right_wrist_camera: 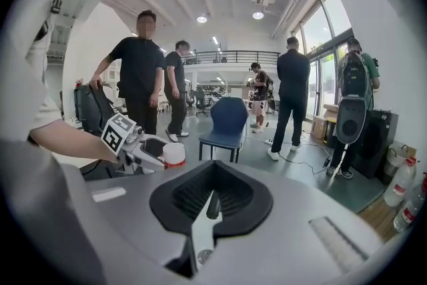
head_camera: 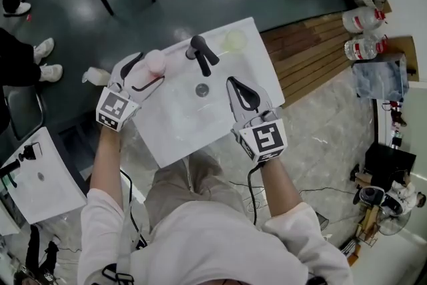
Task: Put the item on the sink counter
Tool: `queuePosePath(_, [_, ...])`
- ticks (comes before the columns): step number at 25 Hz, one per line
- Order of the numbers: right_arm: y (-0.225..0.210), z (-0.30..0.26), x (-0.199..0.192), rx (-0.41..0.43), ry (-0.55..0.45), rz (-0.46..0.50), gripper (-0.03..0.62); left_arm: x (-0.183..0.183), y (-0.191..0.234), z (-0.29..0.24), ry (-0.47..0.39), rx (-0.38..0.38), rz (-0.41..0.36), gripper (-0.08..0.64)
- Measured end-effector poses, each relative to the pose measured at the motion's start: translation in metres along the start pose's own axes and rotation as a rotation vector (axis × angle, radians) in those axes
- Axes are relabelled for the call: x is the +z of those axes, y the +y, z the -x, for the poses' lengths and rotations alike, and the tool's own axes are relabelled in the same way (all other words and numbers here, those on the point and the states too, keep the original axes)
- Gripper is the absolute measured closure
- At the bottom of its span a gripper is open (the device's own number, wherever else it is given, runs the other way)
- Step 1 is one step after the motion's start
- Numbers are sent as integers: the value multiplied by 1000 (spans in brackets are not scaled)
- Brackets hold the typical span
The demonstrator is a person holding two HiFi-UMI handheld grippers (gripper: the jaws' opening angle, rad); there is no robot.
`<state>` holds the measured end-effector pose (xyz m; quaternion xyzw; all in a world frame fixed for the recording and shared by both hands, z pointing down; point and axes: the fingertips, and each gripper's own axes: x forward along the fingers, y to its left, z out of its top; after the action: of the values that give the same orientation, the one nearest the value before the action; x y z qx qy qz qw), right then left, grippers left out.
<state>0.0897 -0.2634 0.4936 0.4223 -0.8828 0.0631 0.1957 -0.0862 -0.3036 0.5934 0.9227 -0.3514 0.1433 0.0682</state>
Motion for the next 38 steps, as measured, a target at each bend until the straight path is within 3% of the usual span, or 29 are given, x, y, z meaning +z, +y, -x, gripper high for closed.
queuePosePath(10, [24, 28, 38, 9, -71, 31, 588, 50, -24, 43, -46, -1, -50, 224])
queuePosePath(24, [56, 84, 101, 47, -172, 97, 588, 145, -84, 114, -146, 15, -49, 301])
queuePosePath(32, [78, 101, 126, 102, -221, 113, 588, 191, -106, 161, -218, 88, -52, 434])
queuePosePath(36, [84, 105, 134, 134, -234, 115, 588, 207, -117, 177, -247, 122, -45, 555])
queuePosePath(38, [88, 106, 136, 151, -240, 114, 588, 211, -121, 184, -251, 134, -40, 557])
